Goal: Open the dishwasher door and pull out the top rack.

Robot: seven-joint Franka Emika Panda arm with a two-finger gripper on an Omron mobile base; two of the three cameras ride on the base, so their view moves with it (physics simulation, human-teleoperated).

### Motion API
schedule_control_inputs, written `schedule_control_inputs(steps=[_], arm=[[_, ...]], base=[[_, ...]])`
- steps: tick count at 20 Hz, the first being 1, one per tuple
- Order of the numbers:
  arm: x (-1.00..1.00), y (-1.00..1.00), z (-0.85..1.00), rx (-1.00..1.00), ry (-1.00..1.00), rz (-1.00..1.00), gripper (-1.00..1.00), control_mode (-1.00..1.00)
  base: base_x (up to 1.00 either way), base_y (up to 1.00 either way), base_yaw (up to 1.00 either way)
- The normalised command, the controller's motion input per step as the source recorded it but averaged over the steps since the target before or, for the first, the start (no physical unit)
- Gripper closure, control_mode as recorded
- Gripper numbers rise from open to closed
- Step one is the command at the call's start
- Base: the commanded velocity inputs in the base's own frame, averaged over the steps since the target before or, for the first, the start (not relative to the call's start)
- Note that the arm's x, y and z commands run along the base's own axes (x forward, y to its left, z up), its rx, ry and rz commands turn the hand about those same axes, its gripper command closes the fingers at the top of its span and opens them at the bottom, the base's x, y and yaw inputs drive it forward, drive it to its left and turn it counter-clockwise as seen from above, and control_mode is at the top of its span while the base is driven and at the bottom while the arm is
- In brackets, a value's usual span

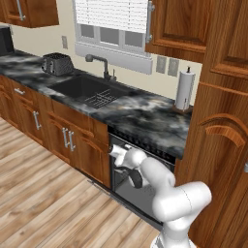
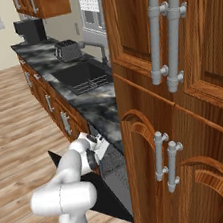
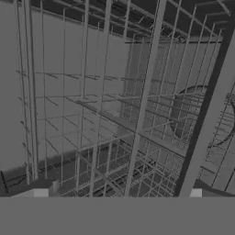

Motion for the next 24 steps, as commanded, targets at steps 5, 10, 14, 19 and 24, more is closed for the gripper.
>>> schedule_control_inputs(steps=[5, 10, 14, 19, 24], arm=[[-0.23, 0.33, -0.56, 0.22, 0.25, -0.04, -1.00, -1.00], [-0.41, 0.48, -0.67, 0.19, 0.21, -0.04, -1.00, -1.00], [-0.61, 0.61, -0.76, 0.14, 0.17, -0.03, -1.00, -1.00], [-0.81, 0.87, -0.91, 0.07, 0.11, -0.03, -1.00, -1.00], [-0.86, 0.99, -0.94, 0.03, 0.09, -0.03, -1.00, -1.00]], base=[[0.00, 0.00, 0.00], [0.00, 0.00, 0.00], [0.00, 0.00, 0.00], [0.00, 0.00, 0.00], [0.00, 0.00, 0.00]])
